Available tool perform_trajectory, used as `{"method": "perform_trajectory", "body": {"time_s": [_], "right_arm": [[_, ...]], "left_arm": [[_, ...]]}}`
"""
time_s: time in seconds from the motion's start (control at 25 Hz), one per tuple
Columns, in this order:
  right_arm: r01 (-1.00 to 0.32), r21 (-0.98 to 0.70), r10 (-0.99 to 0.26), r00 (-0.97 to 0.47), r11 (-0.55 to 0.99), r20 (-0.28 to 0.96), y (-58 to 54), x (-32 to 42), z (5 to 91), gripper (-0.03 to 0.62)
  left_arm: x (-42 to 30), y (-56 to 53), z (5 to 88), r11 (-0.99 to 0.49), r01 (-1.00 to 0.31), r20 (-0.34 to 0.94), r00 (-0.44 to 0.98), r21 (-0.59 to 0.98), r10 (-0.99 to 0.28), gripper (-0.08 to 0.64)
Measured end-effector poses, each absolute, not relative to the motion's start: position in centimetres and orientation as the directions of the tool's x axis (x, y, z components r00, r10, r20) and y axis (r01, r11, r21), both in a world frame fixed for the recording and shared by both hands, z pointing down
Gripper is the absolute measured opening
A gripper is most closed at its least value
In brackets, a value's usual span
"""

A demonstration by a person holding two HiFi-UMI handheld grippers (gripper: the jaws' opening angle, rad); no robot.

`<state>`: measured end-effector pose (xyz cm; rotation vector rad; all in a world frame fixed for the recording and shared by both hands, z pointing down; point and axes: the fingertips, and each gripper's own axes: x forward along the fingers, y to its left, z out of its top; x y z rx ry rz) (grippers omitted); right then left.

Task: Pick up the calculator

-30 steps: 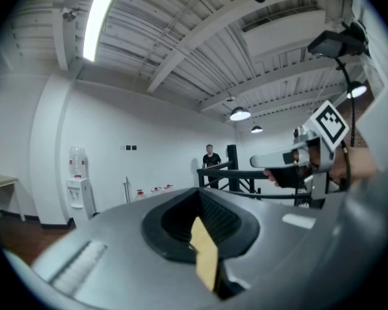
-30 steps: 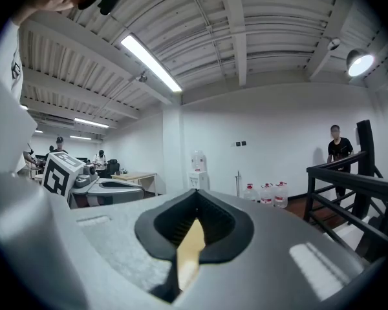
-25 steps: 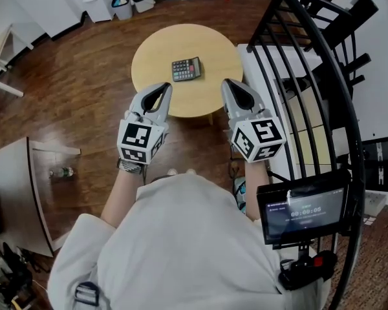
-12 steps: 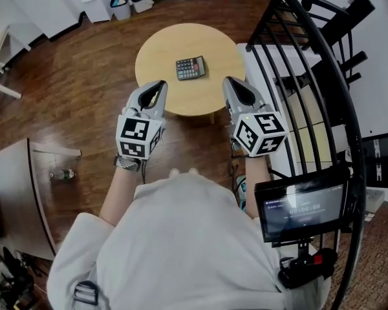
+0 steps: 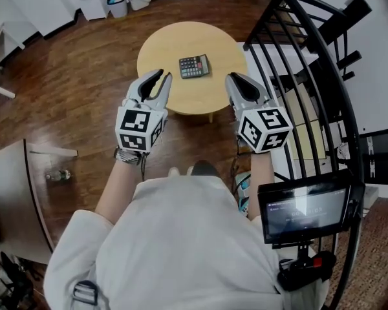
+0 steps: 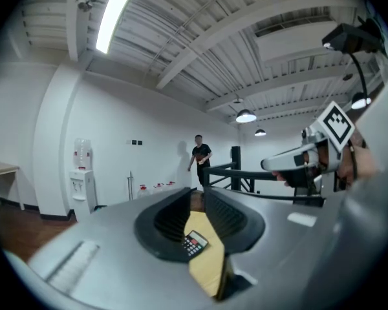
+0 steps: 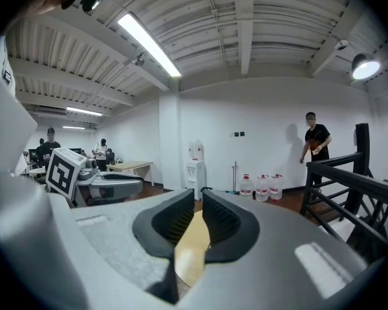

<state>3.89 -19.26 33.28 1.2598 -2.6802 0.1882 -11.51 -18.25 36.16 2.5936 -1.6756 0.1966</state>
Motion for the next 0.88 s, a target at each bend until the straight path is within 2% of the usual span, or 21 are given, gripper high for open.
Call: {"method": "perform_trajectory", "body": {"time_s": [0.04,0.28,0.64,0.88], "right_arm": [[-0.771,-0.036,-0.75,-0.627,0.635,0.211,-19.4,3.8,33.3,0.032],[-0.757,-0.074,-0.719,-0.642,0.649,0.266,-20.7,3.4,34.7,0.098],[-0.747,-0.14,-0.675,-0.652,0.65,0.347,-26.8,3.7,38.8,0.098],[-0.72,-0.178,-0.576,-0.657,0.671,0.486,-31.5,4.1,44.4,0.114]], "left_arm": [[-11.6,-18.5,36.4,-0.418,-0.908,0.139,0.41,-0.026,-0.901,0.094],[-12.0,-19.8,38.9,-0.41,-0.91,0.203,0.414,0.061,-0.887,0.097],[-12.7,-25.1,42.7,-0.333,-0.936,0.283,0.352,0.113,-0.892,0.098],[-11.6,-28.5,45.2,-0.304,-0.934,0.33,0.351,0.185,-0.876,0.098]]}}
